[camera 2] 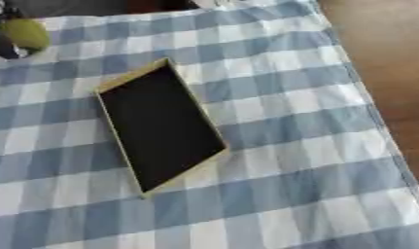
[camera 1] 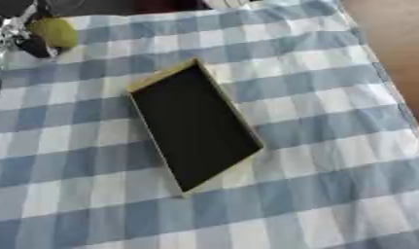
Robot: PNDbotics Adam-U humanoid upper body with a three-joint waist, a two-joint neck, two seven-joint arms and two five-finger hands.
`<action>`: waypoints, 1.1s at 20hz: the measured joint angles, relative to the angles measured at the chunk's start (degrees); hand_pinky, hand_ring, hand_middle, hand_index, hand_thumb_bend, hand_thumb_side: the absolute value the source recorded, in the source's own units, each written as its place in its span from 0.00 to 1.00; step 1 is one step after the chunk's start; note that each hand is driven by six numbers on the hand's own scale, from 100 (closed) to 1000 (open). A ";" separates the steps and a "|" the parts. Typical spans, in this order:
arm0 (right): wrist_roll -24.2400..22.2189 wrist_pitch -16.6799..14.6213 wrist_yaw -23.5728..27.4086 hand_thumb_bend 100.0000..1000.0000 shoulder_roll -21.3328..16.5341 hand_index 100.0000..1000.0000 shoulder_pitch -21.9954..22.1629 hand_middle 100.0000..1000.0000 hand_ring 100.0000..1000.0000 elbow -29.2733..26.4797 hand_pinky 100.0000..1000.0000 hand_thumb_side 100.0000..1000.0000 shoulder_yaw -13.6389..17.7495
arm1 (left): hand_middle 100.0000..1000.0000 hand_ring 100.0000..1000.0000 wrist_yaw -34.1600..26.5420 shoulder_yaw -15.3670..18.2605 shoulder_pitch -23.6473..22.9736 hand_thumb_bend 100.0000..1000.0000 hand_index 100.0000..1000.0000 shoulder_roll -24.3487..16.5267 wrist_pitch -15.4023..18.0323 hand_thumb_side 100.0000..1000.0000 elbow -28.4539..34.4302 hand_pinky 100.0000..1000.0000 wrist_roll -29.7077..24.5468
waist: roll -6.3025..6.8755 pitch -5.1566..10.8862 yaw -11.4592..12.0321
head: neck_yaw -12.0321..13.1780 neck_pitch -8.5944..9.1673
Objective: Pick up objects on the table and place them in the box.
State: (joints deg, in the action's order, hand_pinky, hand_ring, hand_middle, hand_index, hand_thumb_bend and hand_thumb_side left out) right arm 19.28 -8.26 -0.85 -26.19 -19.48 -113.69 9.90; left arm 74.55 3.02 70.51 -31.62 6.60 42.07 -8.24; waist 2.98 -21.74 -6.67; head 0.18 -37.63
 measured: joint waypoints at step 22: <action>0.35 -0.27 0.80 0.00 0.41 0.64 0.34 0.58 0.62 0.00 0.78 0.58 0.35 | 0.46 0.44 -25.64 -17.53 -16.65 0.31 0.60 -2.17 9.56 0.00 49.81 0.41 0.25 | -2.04 2.07 2.11 | -1.78 -1.58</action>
State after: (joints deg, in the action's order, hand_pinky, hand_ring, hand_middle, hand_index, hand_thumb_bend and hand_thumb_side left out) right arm 19.63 -8.53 -0.04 -25.78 -19.14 -113.69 10.24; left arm 48.92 -14.52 53.86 -33.79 16.16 91.88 -7.99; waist 0.94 -19.67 -4.56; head -1.59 -39.21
